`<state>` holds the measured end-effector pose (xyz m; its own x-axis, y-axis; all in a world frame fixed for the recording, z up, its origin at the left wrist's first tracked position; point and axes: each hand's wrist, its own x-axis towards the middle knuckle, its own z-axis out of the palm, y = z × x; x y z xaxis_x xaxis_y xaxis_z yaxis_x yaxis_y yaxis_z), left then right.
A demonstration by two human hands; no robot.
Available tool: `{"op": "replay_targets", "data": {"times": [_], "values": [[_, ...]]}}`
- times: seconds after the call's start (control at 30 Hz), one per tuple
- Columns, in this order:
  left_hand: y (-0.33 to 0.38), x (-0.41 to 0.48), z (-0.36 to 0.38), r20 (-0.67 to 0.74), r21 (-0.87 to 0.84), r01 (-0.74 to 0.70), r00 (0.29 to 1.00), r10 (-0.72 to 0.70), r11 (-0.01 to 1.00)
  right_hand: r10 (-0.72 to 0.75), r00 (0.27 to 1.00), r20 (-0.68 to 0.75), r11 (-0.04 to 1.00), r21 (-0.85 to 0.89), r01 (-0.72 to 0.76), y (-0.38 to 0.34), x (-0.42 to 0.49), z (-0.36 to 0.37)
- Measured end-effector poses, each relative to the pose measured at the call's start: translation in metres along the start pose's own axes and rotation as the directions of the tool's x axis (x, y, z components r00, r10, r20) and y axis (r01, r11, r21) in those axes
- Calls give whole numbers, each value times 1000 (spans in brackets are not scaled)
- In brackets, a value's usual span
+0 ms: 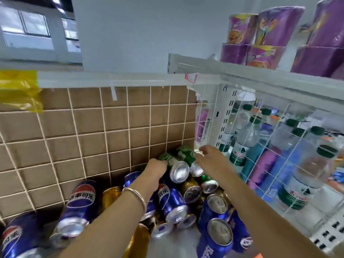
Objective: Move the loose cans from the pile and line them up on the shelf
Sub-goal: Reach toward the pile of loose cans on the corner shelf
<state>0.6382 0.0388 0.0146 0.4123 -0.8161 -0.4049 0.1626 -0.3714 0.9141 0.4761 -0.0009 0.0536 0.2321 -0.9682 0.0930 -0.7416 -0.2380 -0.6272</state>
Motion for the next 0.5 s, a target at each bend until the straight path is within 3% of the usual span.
{"op": "replay_targets", "data": {"times": [0.1, 0.2, 0.37, 0.5], "values": [[4, 7, 7, -34, -35, 57, 998, -58, 998, 73, 985, 154, 987, -152, -49, 5, 28, 6], [6, 10, 10, -15, -58, 123, 992, -124, 991, 116, 950, 290, 985, -158, -72, 6, 42, 8], [10, 10, 8, 77, -121, 225, 973, -217, 967, 163, 929, 332, 978, -178, -108, 7, 53, 9], [10, 10, 15, 96, -142, 228, 972, -216, 963, 164, 937, 307, 986, -31, -163, 13, 59, 10]]}}
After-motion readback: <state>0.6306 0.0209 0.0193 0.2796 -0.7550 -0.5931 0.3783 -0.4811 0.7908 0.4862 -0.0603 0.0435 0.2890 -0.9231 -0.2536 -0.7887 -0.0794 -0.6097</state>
